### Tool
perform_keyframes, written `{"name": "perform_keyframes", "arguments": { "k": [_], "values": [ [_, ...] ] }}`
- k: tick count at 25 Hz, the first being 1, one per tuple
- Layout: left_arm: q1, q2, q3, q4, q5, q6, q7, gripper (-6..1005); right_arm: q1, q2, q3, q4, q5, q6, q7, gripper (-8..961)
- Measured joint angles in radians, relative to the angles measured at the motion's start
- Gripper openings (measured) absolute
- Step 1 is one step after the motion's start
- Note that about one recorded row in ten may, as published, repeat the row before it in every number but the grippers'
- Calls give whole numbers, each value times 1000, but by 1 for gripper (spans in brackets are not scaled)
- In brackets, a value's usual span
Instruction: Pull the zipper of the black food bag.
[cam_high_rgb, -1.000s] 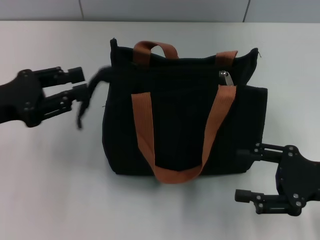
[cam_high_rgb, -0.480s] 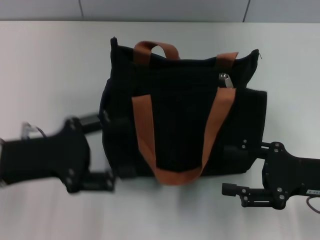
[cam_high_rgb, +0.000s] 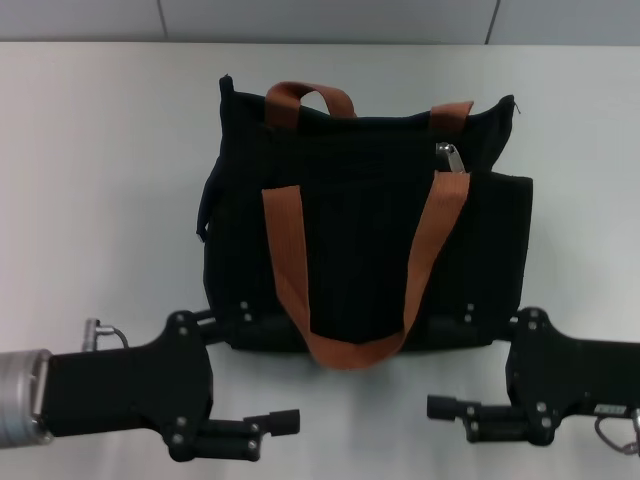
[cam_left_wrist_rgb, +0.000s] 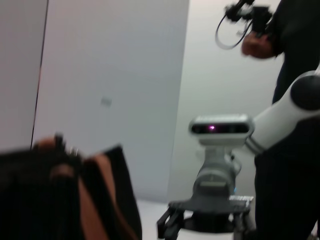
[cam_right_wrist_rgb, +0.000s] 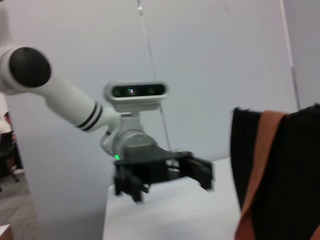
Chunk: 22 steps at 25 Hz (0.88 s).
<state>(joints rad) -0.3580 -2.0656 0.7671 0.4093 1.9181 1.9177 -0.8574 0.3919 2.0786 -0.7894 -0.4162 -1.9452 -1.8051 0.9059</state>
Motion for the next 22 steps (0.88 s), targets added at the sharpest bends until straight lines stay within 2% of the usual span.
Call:
{"name": "perform_keyframes", "arguments": {
  "k": [8, 22],
  "values": [
    [-11, 4, 1, -28, 77, -60, -10, 834, -20, 0, -23, 25, -15, 26, -47, 755],
    [-17, 6, 1, -21, 84, -53, -13, 834, -23, 3, -22, 31, -11, 29, -56, 755]
  ]
}}
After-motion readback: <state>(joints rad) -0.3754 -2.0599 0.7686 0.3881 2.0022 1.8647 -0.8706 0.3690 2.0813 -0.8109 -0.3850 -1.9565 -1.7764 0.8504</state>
